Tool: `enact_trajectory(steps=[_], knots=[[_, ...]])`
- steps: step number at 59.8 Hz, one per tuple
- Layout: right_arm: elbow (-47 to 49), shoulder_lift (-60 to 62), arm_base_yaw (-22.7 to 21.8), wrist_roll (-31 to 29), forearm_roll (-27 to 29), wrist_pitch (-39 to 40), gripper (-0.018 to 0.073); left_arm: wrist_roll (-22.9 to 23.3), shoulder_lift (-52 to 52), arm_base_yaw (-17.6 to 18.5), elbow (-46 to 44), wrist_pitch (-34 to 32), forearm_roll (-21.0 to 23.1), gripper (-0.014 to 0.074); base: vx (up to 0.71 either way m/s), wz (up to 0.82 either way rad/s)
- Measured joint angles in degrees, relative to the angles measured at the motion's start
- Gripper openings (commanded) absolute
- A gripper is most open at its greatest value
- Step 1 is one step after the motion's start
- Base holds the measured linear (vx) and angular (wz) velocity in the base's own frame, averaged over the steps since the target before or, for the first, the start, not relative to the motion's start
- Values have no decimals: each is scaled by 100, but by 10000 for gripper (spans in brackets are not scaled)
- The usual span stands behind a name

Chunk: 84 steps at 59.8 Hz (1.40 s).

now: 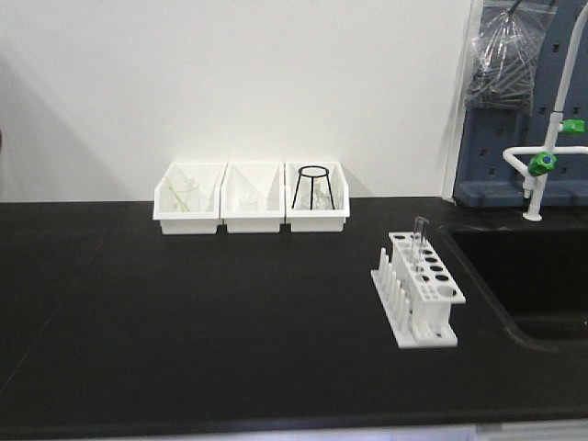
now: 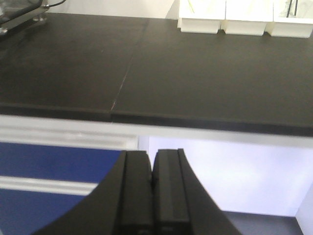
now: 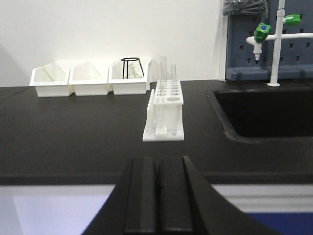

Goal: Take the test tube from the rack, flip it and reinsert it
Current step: 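Drive the base toward the bench with the white test tube rack, then move the right gripper down around a clear glass test tube in the rack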

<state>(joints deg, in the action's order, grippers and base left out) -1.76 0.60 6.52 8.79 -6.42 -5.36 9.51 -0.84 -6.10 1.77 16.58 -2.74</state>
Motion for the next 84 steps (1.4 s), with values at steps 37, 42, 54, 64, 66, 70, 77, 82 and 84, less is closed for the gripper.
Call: enact_trajectory(steps=[37, 42, 54, 64, 66, 70, 77, 82, 84], knots=[[0, 0, 0, 0, 0, 0, -6, 0, 0, 0, 0, 0, 0, -6, 46, 2], [0, 0, 0, 0, 0, 0, -6, 0, 0, 0, 0, 0, 0, -6, 35, -2], [0, 0, 0, 0, 0, 0, -6, 0, 0, 0, 0, 0, 0, -6, 26, -5], [0, 0, 0, 0, 0, 0, -6, 0, 0, 0, 0, 0, 0, -6, 12, -2], [0, 0, 0, 0, 0, 0, -6, 0, 0, 0, 0, 0, 0, -6, 7, 0], [0, 0, 0, 0, 0, 0, -6, 0, 0, 0, 0, 0, 0, -6, 5, 2], [0, 0, 0, 0, 0, 0, -6, 0, 0, 0, 0, 0, 0, -6, 2, 2], [0, 0, 0, 0, 0, 0, -6, 0, 0, 0, 0, 0, 0, -6, 0, -1], [0, 0, 0, 0, 0, 0, -6, 0, 0, 0, 0, 0, 0, -6, 0, -1]])
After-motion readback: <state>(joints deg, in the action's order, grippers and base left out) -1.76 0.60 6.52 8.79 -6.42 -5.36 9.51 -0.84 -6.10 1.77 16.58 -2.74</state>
